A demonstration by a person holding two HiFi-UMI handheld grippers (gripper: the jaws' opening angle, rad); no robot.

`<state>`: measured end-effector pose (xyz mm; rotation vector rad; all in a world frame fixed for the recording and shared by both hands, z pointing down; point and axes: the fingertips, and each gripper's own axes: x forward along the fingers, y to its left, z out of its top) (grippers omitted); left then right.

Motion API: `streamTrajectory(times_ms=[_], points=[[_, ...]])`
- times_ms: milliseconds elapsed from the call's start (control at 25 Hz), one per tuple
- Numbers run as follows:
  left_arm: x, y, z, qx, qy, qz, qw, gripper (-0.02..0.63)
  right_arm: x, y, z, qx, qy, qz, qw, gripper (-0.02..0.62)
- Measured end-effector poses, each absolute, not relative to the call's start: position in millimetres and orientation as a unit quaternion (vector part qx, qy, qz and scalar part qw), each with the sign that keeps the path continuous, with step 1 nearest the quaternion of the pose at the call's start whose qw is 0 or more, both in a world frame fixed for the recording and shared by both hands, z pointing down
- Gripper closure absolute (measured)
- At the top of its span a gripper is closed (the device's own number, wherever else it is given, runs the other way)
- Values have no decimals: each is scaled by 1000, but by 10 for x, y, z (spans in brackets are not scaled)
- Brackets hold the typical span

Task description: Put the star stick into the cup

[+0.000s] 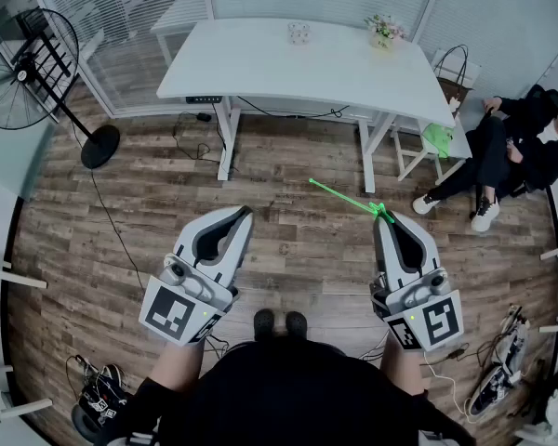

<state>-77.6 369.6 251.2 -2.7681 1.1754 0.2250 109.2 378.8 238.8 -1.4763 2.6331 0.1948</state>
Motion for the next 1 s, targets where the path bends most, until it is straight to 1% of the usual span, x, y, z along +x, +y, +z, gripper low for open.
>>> streamTrajectory(times_ms=[680,1000], points=[[-859,3713,2517,-915,391,77,63,592,1028,3808,2377,-489,868,66,58,574],[-978,3697,2536,-917,388,74,64,592,953,3823,2345,-493,865,69,69,572]])
